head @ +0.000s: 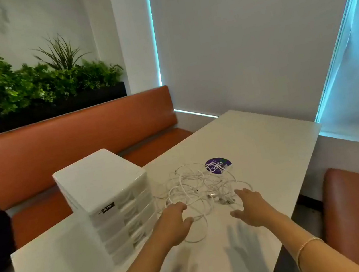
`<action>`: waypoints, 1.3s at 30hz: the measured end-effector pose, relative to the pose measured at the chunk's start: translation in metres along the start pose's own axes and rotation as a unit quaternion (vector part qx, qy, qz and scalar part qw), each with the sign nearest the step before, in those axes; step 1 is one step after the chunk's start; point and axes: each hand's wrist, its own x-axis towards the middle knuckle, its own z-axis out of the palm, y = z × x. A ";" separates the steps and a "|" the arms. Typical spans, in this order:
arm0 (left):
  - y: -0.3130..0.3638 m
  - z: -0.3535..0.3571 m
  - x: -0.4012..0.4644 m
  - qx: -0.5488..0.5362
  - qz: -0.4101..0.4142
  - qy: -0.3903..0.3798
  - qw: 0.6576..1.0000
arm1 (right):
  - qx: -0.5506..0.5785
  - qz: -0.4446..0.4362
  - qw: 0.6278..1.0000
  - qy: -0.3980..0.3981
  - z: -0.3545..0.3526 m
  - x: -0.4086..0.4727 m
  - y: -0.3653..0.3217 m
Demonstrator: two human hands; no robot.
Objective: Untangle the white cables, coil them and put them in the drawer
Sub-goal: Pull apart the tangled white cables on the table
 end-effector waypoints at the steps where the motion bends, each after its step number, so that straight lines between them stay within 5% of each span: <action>1: -0.001 0.006 0.004 0.009 -0.007 -0.023 1.000 | -0.002 0.002 1.000 -0.010 0.006 0.003 0.003; 9: -0.007 0.065 0.043 0.008 -0.049 -0.080 0.996 | 0.040 0.020 0.999 -0.025 0.040 0.054 0.036; 20: 0.003 0.093 0.084 -0.062 -0.053 -0.029 0.996 | 0.042 0.012 0.999 0.018 0.051 0.109 0.032; 31: 0.032 0.080 0.085 -0.292 -0.125 0.073 0.945 | 0.214 -0.150 0.960 -0.103 0.036 0.078 0.008; 35: 0.028 0.045 0.081 -0.366 -0.144 0.141 0.908 | 0.220 -0.074 0.966 -0.118 0.025 0.082 0.032; 39: 0.035 -0.011 0.072 -0.322 -0.089 0.256 0.907 | 0.066 0.035 0.997 -0.012 0.015 0.107 0.073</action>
